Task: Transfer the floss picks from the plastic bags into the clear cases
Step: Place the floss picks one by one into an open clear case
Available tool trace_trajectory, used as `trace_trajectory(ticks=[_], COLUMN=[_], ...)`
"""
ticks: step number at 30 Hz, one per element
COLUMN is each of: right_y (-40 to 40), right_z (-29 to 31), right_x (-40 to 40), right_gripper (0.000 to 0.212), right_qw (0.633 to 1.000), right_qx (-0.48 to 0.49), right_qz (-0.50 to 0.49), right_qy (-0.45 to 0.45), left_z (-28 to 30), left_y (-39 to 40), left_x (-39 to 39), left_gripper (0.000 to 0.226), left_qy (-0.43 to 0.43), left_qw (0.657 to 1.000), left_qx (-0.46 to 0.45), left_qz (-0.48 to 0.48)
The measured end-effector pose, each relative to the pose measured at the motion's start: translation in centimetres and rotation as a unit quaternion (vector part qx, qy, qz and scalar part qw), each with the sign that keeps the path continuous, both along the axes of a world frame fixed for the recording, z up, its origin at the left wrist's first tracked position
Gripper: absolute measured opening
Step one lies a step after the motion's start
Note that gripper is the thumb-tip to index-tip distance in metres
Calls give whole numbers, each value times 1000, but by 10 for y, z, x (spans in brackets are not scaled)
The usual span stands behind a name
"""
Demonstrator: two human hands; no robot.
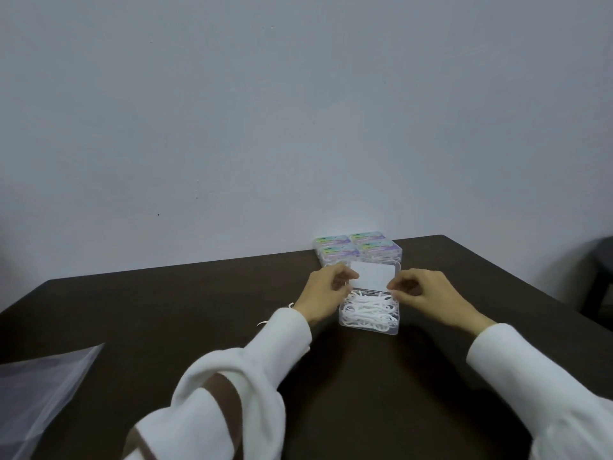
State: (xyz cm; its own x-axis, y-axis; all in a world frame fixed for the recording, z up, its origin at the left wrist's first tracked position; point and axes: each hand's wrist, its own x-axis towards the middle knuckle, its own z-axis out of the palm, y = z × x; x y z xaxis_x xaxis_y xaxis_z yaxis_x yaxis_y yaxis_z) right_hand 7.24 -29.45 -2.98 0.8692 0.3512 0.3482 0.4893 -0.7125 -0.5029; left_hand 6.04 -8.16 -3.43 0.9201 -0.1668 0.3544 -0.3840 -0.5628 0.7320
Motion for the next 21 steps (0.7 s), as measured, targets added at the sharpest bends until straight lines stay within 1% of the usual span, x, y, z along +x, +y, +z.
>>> trace_trajectory(ticks=[3, 6, 10, 14, 16, 18, 21], right_y=[1, 1, 5, 6, 5, 6, 14], right_z=[-1, -3, 0, 1, 1, 2, 6], right_x=[-3, -4, -7, -8, -9, -10, -12], right_gripper=[18, 17, 18, 16, 13, 12, 12], right_qw=[999, 999, 999, 999, 999, 998, 997], right_qx=[-23, -35, -36, -40, -45, -51, -50], right_qz=[10, 4, 14, 12, 2, -16, -34], right_qy=[40, 26, 11, 21, 25, 13, -38], left_z=[-3, -4, -4, -4, -2, 0, 3], left_y=[7, 10, 10, 17, 28, 43, 69], left_x=[-4, -6, -7, -7, -8, -9, -12], left_gripper=[24, 25, 24, 21, 21, 21, 23], left_qy=[26, 42, 30, 13, 12, 20, 59], left_qw=[999, 998, 997, 998, 996, 992, 984], left_qx=[17, 32, 67, 69, 92, 118, 160], left_qz=[-18, -18, -17, 2, 16, 29, 49])
